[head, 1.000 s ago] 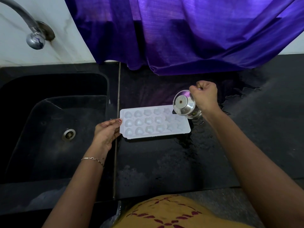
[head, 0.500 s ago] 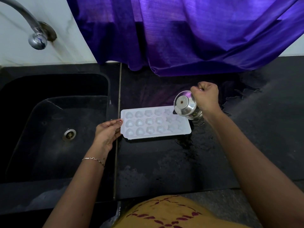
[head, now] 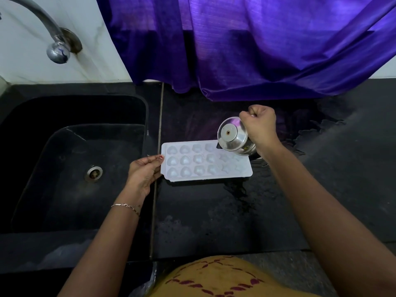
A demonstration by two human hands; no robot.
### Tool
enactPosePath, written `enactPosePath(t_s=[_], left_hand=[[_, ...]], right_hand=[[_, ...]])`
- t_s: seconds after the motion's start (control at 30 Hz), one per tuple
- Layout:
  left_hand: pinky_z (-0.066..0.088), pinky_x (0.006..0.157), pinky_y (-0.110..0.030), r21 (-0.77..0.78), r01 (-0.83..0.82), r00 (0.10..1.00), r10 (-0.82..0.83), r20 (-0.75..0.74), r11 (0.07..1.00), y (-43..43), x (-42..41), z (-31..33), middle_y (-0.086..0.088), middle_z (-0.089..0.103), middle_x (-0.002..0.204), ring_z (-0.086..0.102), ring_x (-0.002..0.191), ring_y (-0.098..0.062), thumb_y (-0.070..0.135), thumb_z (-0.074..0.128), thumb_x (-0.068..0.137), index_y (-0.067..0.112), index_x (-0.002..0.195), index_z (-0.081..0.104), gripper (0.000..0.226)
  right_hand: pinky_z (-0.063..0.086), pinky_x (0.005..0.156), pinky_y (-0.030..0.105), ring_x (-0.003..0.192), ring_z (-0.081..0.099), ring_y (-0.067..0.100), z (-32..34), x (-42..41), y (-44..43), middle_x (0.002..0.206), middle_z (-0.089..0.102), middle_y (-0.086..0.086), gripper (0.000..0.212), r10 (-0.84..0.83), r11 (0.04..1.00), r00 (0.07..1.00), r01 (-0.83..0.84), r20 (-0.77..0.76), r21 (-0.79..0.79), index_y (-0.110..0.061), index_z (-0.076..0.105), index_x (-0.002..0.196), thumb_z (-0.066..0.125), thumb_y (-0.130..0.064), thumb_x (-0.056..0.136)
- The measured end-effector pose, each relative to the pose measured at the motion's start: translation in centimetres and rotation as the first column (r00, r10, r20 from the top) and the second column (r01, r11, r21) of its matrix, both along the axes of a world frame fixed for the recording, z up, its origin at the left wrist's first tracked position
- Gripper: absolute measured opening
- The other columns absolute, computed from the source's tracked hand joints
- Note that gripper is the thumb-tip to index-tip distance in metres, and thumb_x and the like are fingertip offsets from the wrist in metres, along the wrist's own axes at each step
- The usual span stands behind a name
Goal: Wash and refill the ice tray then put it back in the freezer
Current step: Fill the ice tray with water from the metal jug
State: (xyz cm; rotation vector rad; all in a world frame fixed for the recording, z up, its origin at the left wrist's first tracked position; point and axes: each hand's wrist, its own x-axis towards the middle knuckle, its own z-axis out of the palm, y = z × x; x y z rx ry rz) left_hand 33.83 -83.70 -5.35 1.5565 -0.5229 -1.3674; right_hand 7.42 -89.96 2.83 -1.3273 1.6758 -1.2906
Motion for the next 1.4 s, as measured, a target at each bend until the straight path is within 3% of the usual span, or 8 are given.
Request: enactPosePath(t_s=[0.13, 0.8, 0.93, 1.03, 1.17, 1.3, 1.4], left_hand=[[0.056, 0.056, -0.021, 0.004, 0.004, 1.000, -0.004, 0.012, 1.000, -0.1, 0.1, -0.2, -0.007, 0.072, 0.083, 0.068, 0.069, -0.013, 0.007, 0.069, 0.085, 0.006, 0.088, 0.069, 0.002], [0.055, 0.053, -0.021, -0.002, -0.001, 1.000, 0.001, 0.000, 1.000, 0.0, 0.1, -0.2, -0.004, 0.073, 0.076, 0.069, 0.061, -0.009, 0.005, 0.067, 0.086, 0.003, 0.091, 0.069, 0.006], [0.055, 0.054, -0.021, -0.003, 0.002, 1.000, -0.002, 0.004, 1.000, -0.1, 0.0, -0.2, -0.008, 0.072, 0.082, 0.069, 0.062, -0.010, 0.005, 0.067, 0.087, 0.003, 0.091, 0.069, 0.005], [0.054, 0.053, -0.020, -0.004, 0.004, 1.000, -0.004, 0.008, 1.000, -0.1, 0.0, -0.2, -0.008, 0.072, 0.083, 0.069, 0.061, -0.009, 0.005, 0.067, 0.087, 0.003, 0.091, 0.069, 0.005], [0.054, 0.052, -0.020, -0.005, 0.005, 1.000, -0.005, 0.015, 1.000, 0.0, 0.1, -0.2, -0.009, 0.071, 0.085, 0.069, 0.060, -0.008, 0.005, 0.067, 0.087, 0.003, 0.093, 0.069, 0.007], [0.053, 0.051, -0.019, 0.002, 0.008, 1.000, -0.008, 0.016, 1.000, 0.0, 0.1, -0.1, -0.008, 0.071, 0.085, 0.068, 0.059, -0.007, 0.006, 0.067, 0.087, 0.003, 0.093, 0.069, 0.007], [0.053, 0.051, -0.019, 0.000, 0.003, 1.000, -0.003, 0.008, 1.000, 0.0, 0.0, 0.0, -0.006, 0.072, 0.079, 0.068, 0.059, -0.007, 0.006, 0.068, 0.086, 0.002, 0.094, 0.069, 0.009]], right_hand=[[0.031, 0.054, 0.034, 0.055, 0.031, 0.021, -0.2, 0.2, 0.0, 0.046, 0.027, -0.007, 0.041, 0.009, 1.000, 0.999, -0.010, -0.047, -0.008, -0.021, 0.027, 0.049, 0.056, -0.005, 0.074], [0.029, 0.054, 0.029, 0.051, 0.029, 0.016, 0.2, 0.0, -0.3, 0.050, 0.031, -0.001, 0.039, 0.012, 1.000, 0.991, -0.015, -0.136, -0.025, -0.019, 0.031, 0.051, 0.058, -0.005, 0.076], [0.032, 0.053, 0.029, 0.050, 0.032, 0.016, 0.2, 0.0, -0.3, 0.046, 0.031, -0.007, 0.041, 0.001, 1.000, 0.996, -0.002, -0.085, -0.007, -0.020, 0.031, 0.050, 0.058, -0.004, 0.076], [0.030, 0.047, 0.025, 0.041, 0.027, 0.006, 0.4, 0.2, -0.3, 0.040, 0.025, -0.014, 0.044, -0.009, 1.000, 1.000, 0.009, 0.029, 0.008, -0.020, 0.027, 0.050, 0.056, 0.000, 0.077], [0.028, 0.044, 0.019, 0.042, 0.023, 0.004, 0.6, 0.7, -0.4, 0.049, 0.025, -0.004, 0.043, -0.030, 0.999, 0.988, 0.023, 0.152, 0.043, -0.019, 0.027, 0.052, 0.054, 0.001, 0.078], [0.031, 0.046, 0.020, 0.041, 0.025, 0.004, 0.6, 1.5, -0.6, 0.047, 0.026, -0.007, 0.044, 0.004, 0.998, 0.987, -0.013, 0.163, 0.053, -0.020, 0.028, 0.051, 0.055, 0.001, 0.078], [0.034, 0.054, 0.029, 0.044, 0.026, 0.006, 0.5, 2.2, -0.8, 0.042, 0.026, -0.013, 0.044, 0.057, 0.998, 0.993, -0.060, 0.099, 0.028, -0.021, 0.028, 0.050, 0.057, -0.001, 0.076]])
